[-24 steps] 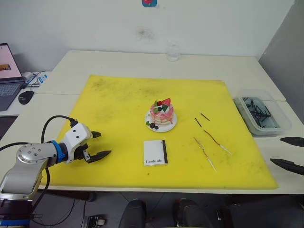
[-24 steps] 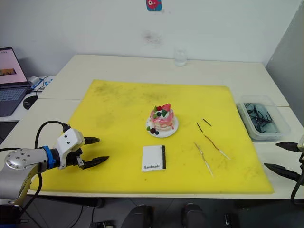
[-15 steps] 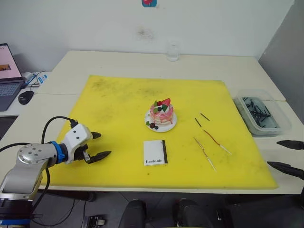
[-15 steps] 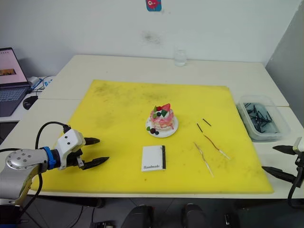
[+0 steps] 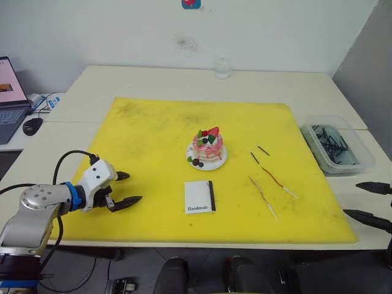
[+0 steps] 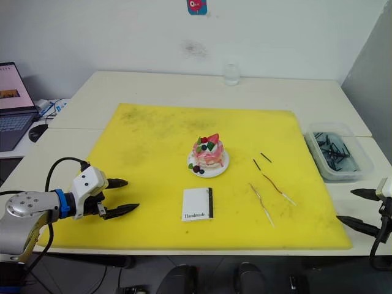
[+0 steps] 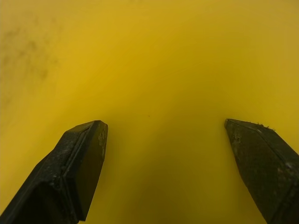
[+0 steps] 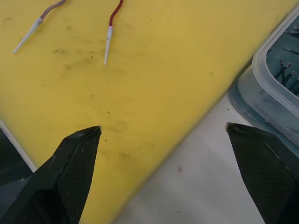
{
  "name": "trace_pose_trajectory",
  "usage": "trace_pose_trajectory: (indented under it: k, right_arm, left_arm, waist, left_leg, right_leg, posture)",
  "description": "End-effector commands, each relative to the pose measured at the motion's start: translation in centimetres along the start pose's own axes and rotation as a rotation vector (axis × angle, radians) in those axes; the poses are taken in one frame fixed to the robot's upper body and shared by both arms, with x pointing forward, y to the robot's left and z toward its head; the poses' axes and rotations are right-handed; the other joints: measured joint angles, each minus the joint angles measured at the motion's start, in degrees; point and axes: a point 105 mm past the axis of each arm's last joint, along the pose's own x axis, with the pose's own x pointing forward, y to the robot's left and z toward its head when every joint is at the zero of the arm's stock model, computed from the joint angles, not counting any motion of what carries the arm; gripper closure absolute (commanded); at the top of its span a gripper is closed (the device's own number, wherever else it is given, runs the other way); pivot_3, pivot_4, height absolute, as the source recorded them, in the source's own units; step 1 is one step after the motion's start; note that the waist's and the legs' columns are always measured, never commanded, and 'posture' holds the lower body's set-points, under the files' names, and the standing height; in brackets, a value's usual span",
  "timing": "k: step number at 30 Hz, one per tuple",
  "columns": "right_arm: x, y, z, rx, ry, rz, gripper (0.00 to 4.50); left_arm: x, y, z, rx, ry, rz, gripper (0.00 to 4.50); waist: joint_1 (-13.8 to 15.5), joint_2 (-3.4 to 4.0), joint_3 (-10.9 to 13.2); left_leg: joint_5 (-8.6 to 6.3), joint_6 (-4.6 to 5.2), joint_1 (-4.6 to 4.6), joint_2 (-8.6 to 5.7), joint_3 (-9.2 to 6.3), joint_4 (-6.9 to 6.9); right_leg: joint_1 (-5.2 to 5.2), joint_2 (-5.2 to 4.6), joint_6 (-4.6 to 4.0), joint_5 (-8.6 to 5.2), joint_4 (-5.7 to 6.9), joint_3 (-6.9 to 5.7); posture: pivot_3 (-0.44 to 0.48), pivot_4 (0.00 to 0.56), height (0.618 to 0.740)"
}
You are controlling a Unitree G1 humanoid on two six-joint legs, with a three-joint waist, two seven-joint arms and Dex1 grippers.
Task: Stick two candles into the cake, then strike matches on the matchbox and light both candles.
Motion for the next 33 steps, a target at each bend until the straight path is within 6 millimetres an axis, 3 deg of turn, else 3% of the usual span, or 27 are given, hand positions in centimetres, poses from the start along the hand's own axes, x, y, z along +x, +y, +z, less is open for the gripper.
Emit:
trace_pose_trajectory:
  k: [1, 8, 12, 18, 22, 26, 33]
  right_arm:
    - [-0.5, -0.3, 0.7, -0.025, -0.013, -0.023, 0.00]
    - [-0.2, -0.6, 1.5, -0.050, -0.041, -0.039, 0.00]
    - [-0.2, -0.7, 2.2, -0.100, -0.053, -0.081, 0.00]
    - [0.2, 0.5, 3.8, -0.097, -0.096, -0.074, 0.00]
    - [1.1, 1.5, 4.7, -0.075, -0.089, -0.081, 0.00]
    - [2.7, 3.7, 5.4, -0.052, -0.079, -0.061, 0.00]
    - [5.1, 5.1, 6.4, -0.003, -0.048, -0.068, 0.00]
  left_arm:
    - [-0.7, 0.4, -0.1, 0.000, 0.003, 0.002, 0.01]
    - [-1.4, 0.6, -1.0, 0.062, 0.038, 0.016, 0.01]
    - [-1.4, -0.3, -0.1, 0.050, -0.039, 0.000, 0.01]
    - [-0.7, -3.3, 3.9, -0.003, -0.193, -0.129, 0.01]
    - [0.6, -7.3, 7.5, 0.085, -0.287, -0.283, 0.01]
    - [1.9, -10.5, 10.9, 0.094, -0.389, -0.403, 0.01]
    - [3.1, -13.4, 13.5, 0.114, -0.418, -0.576, 0.01]
  waist:
    - [0.0, 0.00, 0.0]
    - [-0.1, 0.01, 0.0]
    - [-0.2, 0.02, 0.0]
    - [0.0, 0.01, 0.0]
    - [0.1, 0.02, 0.0]
    - [0.2, 0.01, 0.0]
    - [-0.2, 0.01, 0.0]
  left_leg:
    - [0.00, 0.00, 0.00, 0.00, 0.00, 0.00]
    - [0.00, 0.00, 0.02, 0.01, 0.00, -0.01]
    - [0.00, 0.00, 0.02, 0.03, 0.01, -0.02]
    - [0.00, 0.00, -0.04, 0.02, -0.01, 0.02]
    - [0.00, 0.00, -0.03, 0.01, -0.02, 0.06]
    - [0.01, 0.00, -0.03, 0.00, -0.05, 0.07]
    - [0.01, 0.00, 0.00, -0.05, -0.03, 0.12]
  right_leg:
    - [0.00, 0.00, 0.00, 0.00, 0.00, 0.00]
    - [0.00, 0.01, 0.00, 0.00, 0.01, 0.01]
    - [0.00, 0.01, -0.02, -0.01, 0.01, 0.00]
    - [0.00, -0.01, 0.03, 0.02, 0.01, -0.01]
    - [0.03, -0.02, 0.09, 0.05, 0.02, -0.01]
    - [0.05, 0.01, 0.10, 0.07, 0.02, -0.02]
    - [0.04, 0.24, 0.15, 0.09, 0.06, 0.07]
  posture:
    - [0.000, 0.150, 0.740]
    - [0.000, 0.150, 0.740]
    - [0.000, 0.150, 0.740]
    - [0.000, 0.150, 0.740]
    - [0.000, 0.150, 0.740]
    - [0.000, 0.150, 0.740]
    - [0.000, 0.150, 0.740]
